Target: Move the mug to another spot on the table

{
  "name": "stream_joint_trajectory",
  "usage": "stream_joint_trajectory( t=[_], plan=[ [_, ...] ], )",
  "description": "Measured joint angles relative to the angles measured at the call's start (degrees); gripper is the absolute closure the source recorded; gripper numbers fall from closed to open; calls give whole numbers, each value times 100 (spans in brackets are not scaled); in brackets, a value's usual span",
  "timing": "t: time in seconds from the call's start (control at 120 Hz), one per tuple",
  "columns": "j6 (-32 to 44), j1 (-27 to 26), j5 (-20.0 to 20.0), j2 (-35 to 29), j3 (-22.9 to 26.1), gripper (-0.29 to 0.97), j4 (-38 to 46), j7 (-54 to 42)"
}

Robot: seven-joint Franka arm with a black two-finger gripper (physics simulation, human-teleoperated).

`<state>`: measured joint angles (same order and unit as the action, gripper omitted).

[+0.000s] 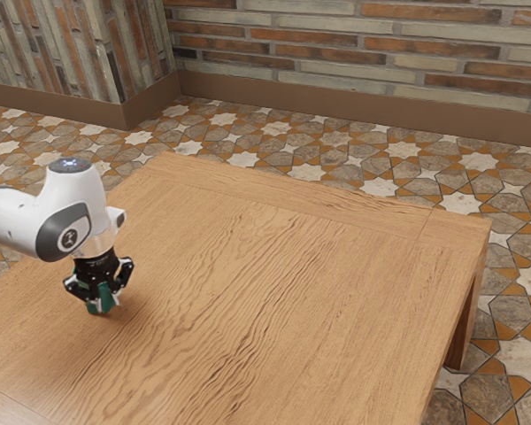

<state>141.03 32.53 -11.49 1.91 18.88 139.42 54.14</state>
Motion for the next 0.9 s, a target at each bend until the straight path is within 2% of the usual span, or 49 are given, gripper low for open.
stream_joint_trajectory(
  t=[0.308,0.492,0.575,0.783,0.9],
  plan=[
    [-19,75,-968,-652,55,70,60,111],
    [180,-54,-1173,-1195,631,71,295,197],
    [487,-67,-1204,-1121,783,71,338,252],
    [1460,-59,-1578,-516,1024,71,359,341],
    [1776,-303,-1785,-316,1098,71,347,366]
  ],
)
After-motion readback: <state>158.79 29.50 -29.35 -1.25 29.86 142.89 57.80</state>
